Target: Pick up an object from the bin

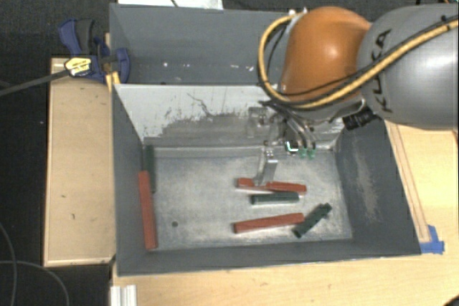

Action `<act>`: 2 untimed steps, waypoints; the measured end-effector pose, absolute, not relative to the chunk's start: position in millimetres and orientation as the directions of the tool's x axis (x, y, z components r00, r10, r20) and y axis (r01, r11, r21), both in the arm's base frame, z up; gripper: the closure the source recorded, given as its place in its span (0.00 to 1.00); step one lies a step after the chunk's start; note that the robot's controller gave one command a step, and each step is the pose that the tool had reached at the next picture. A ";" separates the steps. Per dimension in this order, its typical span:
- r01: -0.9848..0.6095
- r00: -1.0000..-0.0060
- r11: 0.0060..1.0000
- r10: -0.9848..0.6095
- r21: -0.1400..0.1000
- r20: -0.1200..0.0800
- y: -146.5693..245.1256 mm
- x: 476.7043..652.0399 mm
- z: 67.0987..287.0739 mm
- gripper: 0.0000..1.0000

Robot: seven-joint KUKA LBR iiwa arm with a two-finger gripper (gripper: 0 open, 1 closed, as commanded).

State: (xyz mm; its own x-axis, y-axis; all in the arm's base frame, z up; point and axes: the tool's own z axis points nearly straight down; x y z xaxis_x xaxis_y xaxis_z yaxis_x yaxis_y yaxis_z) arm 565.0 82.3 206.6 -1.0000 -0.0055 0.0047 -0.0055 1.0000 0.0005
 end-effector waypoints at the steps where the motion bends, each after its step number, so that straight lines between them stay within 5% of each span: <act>1: -0.353 -0.936 0.936 -0.353 0.001 0.002 18.7 540.4 71.2 0.00; 2: -0.350 -0.937 0.937 -0.350 0.000 -0.004 19.6 542.2 74.4 1.00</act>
Offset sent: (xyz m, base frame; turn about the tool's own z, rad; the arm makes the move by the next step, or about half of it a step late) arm -0.0240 -0.0627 -0.1340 -0.3582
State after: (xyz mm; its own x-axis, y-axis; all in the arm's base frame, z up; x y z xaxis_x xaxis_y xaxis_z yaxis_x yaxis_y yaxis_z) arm 542.2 19.6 74.4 -0.9367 -0.3502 -0.0037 -0.3502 0.9367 -0.0005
